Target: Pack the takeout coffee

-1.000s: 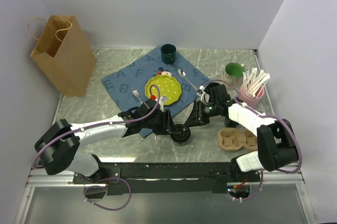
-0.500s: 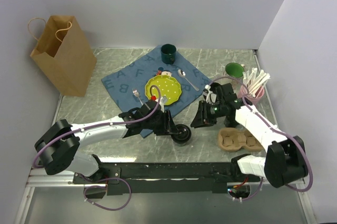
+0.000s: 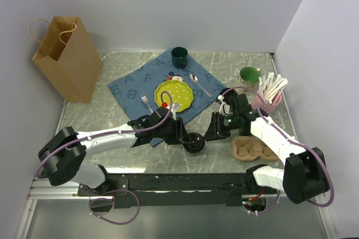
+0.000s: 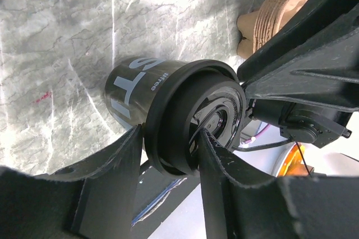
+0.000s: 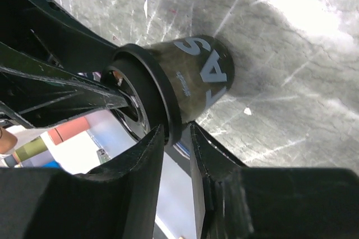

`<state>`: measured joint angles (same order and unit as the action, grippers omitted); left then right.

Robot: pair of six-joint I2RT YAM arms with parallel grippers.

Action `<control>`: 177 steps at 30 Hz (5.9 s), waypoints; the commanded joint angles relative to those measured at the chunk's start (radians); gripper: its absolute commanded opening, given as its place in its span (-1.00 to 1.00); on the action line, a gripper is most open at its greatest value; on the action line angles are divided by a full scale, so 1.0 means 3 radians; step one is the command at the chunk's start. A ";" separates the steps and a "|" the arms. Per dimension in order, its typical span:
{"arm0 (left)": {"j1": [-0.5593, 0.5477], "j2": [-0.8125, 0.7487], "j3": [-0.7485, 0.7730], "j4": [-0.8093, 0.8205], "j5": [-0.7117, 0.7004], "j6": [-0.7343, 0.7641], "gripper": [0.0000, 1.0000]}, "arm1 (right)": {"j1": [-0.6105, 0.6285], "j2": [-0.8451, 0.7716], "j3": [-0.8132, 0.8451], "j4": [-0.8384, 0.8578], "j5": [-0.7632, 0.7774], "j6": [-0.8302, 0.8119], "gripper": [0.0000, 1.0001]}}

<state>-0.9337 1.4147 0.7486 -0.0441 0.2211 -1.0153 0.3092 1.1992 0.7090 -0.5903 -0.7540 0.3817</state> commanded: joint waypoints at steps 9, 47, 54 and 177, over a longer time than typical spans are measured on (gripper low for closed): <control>-0.0073 0.0316 -0.0189 -0.0758 -0.0231 0.0137 -0.08 | 0.0151 -0.0014 -0.0236 0.0260 0.0263 0.0118 -0.56; -0.0089 0.0382 -0.0174 -0.0845 -0.0236 0.0097 -0.07 | 0.0130 -0.0510 -0.0512 0.0260 -0.0028 0.0390 -0.36; -0.0084 0.0403 -0.0174 -0.0850 -0.0241 0.0071 -0.08 | 0.0145 -0.0520 -0.0507 0.0240 -0.0176 0.0334 -0.43; 0.0857 -0.0931 0.0522 -0.2640 -0.1146 -0.0026 0.94 | 0.1638 -0.0312 0.1001 -0.0906 0.2252 0.0476 0.90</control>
<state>-0.7101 1.2377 0.9661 -0.8337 -0.1188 -0.9714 0.7277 1.0237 0.9676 -0.9424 -0.1410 0.5007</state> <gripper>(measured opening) 0.967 0.940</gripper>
